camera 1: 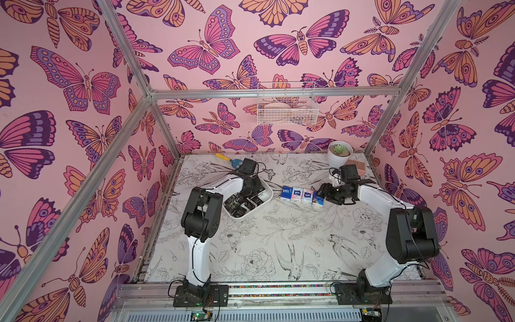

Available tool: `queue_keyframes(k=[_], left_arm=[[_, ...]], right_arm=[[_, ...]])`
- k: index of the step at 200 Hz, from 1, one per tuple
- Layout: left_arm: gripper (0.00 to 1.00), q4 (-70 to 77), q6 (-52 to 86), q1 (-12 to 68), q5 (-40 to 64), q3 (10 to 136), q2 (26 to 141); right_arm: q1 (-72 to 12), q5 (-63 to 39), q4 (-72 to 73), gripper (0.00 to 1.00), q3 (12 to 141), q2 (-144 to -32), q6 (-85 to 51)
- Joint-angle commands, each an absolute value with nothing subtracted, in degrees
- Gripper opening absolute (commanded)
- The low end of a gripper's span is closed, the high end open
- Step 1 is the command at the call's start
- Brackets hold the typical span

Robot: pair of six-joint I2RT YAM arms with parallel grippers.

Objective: Take the pocket tissues out of the storage box
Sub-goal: Pick up the pocket tissues from the storage box, then place the pocket tissues at the center of the board.

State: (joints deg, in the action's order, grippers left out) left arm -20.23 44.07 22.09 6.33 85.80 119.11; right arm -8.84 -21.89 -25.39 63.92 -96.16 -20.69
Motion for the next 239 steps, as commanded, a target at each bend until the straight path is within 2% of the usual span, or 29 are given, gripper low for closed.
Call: queue_keyframes(k=[1,35,68,122,155,192,218,239], left_arm=[[0.45,-19.2,44.6,22.1,6.8,84.1,120.4],[0.28,-18.9,43.7,22.1,5.6,82.6,118.7],[0.21,-19.1,40.3,22.2,3.3,81.0,114.0],[0.21,-24.9,32.4,25.2,0.2,80.2,104.9],[0.23,-28.2,29.7,32.5,1.8,80.5,101.2],[0.24,-29.3,27.7,41.0,7.7,86.1,107.5],[0.24,-32.2,25.2,42.1,13.3,90.6,114.0],[0.25,-34.6,23.1,42.1,12.2,92.3,117.1]], right_arm=[[-9.1,-21.8,-27.2,0.68,64.6,-97.4,-19.6],[-9.1,-22.0,-27.2,0.68,64.5,-97.3,-19.5],[-9.1,-21.9,-27.3,0.68,64.1,-96.5,-19.3],[-9.0,-21.0,-28.4,0.68,63.9,-95.0,-19.0],[-8.7,-19.6,-29.9,0.68,64.6,-94.8,-18.7],[-8.5,-18.9,-30.7,0.68,64.2,-93.4,-18.8],[-8.5,-18.8,-30.5,0.68,62.5,-92.0,-18.5],[-8.7,-18.4,-30.6,0.68,61.2,-91.5,-18.3]])
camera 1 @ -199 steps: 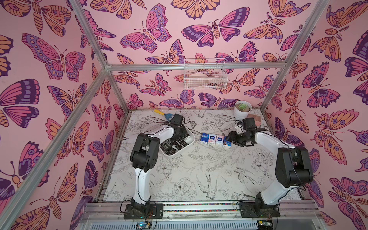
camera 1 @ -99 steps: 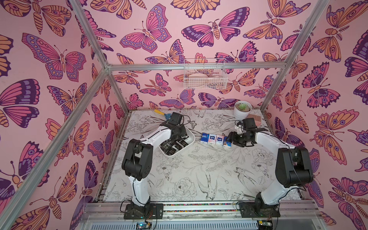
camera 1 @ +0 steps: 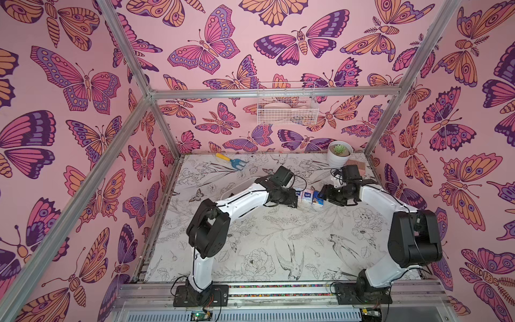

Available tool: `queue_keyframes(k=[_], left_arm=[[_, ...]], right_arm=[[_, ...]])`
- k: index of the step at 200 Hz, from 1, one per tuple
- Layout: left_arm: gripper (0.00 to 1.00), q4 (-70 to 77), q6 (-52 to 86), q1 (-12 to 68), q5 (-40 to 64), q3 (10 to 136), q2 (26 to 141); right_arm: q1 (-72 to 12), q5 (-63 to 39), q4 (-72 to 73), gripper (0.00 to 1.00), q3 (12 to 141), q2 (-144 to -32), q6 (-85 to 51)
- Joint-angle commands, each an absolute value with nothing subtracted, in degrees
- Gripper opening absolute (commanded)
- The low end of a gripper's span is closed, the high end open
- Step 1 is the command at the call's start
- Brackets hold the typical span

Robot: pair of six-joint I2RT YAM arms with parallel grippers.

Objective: Take the pocket tissues out of the storage box
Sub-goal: Place the pocket tissues at the center of the board.

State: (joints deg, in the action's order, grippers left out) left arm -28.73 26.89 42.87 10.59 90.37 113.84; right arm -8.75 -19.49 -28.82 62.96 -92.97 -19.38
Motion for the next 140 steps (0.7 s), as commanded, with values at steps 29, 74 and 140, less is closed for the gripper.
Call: queue_keyframes(k=[29,74,140], left_arm=[[0.25,-38.7,21.3,41.1,10.2,94.3,121.1],[0.32,-39.1,21.0,38.9,10.6,93.0,121.4],[0.48,-41.5,21.6,34.6,10.7,92.1,110.1]], right_arm=[[-9.9,-18.6,-29.7,0.67,60.0,-91.0,-18.9],[-17.7,-17.3,-26.9,0.67,59.2,-91.2,-22.6],[-29.7,-16.5,-10.1,0.65,55.9,-95.1,-36.6]])
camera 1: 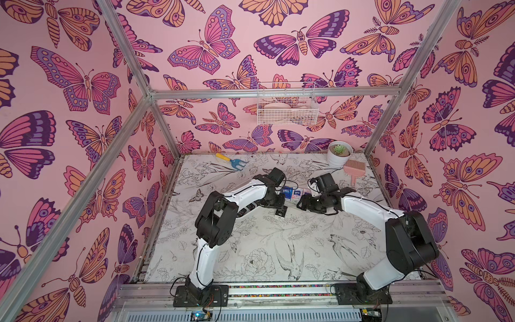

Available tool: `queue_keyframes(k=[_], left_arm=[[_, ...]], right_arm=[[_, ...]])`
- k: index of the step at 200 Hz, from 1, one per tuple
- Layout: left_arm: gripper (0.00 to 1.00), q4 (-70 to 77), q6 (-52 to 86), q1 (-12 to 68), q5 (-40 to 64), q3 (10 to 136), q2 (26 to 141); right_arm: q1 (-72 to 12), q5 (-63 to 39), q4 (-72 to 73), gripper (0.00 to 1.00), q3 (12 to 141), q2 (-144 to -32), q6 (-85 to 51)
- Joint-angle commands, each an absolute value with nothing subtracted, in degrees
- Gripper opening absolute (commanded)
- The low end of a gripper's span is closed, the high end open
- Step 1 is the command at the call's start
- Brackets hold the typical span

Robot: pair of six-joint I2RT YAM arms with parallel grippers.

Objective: Take the pocket tissues out of the storage box
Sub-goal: Place the pocket tissues at the center of the board, then move the pocket tissues to the center of the board.

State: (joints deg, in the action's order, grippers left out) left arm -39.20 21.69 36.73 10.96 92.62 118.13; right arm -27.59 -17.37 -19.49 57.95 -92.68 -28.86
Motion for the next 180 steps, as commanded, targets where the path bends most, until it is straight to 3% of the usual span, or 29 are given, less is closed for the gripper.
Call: queue_keyframes(k=[1,35,83,127,180], left_arm=[[0.48,-41.6,21.6,34.5,10.6,92.1,109.8],[0.49,-41.7,22.3,30.7,7.0,88.8,102.6],[0.49,-41.6,23.7,26.4,4.4,81.5,96.1],[0.49,-41.7,23.9,25.2,2.6,78.8,93.6],[0.49,-41.6,24.3,24.6,1.6,78.3,93.0]], right_arm=[[-29.8,-16.5,-9.6,0.65,55.9,-95.2,-36.8],[-33.6,-16.7,-0.7,0.64,56.8,-100.9,-41.6],[-34.9,-16.8,1.0,0.58,59.8,-107.3,-45.3],[-34.9,-16.3,1.2,0.43,60.4,-109.8,-47.0],[-34.8,-12.6,0.0,0.34,60.3,-108.9,-47.1]])
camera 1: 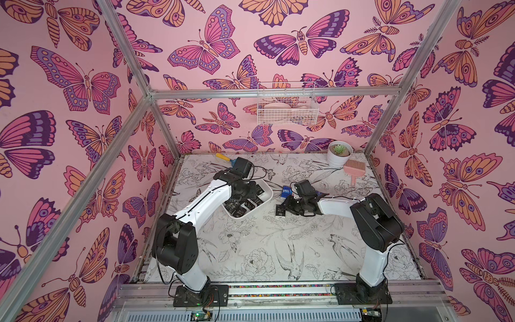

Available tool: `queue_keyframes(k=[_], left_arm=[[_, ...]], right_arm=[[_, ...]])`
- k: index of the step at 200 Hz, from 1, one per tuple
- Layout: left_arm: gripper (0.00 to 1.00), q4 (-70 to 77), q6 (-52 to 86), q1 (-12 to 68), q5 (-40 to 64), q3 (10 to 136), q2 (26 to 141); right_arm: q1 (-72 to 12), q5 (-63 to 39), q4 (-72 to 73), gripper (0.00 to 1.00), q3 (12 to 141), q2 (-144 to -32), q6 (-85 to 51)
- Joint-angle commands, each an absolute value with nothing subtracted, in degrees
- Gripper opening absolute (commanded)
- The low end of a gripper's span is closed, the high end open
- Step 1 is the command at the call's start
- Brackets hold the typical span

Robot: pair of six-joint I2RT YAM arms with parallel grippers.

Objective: Take the pocket tissues out of the storage box
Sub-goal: Move the pocket tissues to the center of the board.

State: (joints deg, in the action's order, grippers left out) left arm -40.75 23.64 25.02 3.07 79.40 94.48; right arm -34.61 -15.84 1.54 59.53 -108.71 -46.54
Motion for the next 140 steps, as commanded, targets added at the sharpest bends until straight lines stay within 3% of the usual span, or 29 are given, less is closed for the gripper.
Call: queue_keyframes(k=[1,140], left_arm=[[0.49,-41.6,24.4,24.5,1.6,78.3,93.0],[0.49,-41.6,25.3,23.7,0.1,77.2,92.2]], right_arm=[[-34.8,-12.6,0.0,0.34,60.4,-108.9,-47.1],[-33.8,-9.7,3.3,0.16,59.2,-105.8,-50.5]])
